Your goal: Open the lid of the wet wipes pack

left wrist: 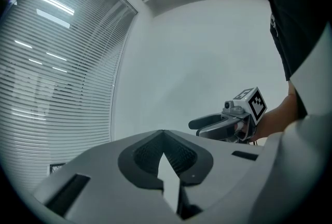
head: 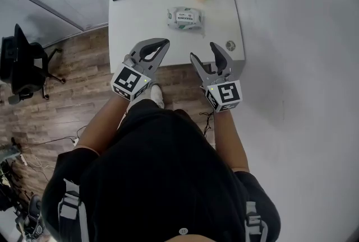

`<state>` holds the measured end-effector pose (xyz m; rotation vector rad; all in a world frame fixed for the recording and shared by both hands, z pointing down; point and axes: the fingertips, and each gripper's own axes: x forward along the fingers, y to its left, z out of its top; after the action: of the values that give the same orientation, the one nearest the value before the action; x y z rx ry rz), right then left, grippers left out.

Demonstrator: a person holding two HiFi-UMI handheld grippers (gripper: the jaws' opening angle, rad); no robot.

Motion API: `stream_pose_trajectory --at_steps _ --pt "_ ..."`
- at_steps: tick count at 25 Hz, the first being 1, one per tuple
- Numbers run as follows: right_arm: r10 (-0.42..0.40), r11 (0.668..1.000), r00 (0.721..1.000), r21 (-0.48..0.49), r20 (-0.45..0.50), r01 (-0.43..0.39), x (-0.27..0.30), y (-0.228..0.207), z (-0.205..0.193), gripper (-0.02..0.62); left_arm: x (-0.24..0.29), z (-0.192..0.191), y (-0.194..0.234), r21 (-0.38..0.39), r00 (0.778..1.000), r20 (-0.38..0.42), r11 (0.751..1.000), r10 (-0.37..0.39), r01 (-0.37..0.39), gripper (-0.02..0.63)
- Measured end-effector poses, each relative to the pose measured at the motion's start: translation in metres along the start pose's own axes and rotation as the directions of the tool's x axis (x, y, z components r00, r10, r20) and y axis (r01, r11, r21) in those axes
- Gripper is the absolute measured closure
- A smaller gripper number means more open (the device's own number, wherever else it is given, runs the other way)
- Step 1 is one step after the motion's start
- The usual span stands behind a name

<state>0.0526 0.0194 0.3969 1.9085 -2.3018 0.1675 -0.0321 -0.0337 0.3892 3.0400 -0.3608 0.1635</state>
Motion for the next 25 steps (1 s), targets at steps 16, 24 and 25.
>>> stream_pose_trajectory --at_steps 16,24,25 --pt "0.009 0.999 0.996 -0.033 -0.086 -0.012 0.062 -0.024 -0.023 0.298 0.027 -0.028 0.057 -0.059 0.999 -0.013 0.997 0.045 -0.046 0.603" --pt "0.09 0.993 0.984 -0.063 -0.151 -0.1 0.115 -0.067 -0.051 0.299 0.06 -0.045 0.085 -0.071 0.991 -0.067 0.99 0.119 -0.123 0.603" --pt "0.1 0.991 0.981 -0.066 -0.166 -0.112 0.122 -0.074 -0.056 0.299 0.066 -0.047 0.089 -0.074 0.989 -0.074 0.988 0.129 -0.134 0.603"
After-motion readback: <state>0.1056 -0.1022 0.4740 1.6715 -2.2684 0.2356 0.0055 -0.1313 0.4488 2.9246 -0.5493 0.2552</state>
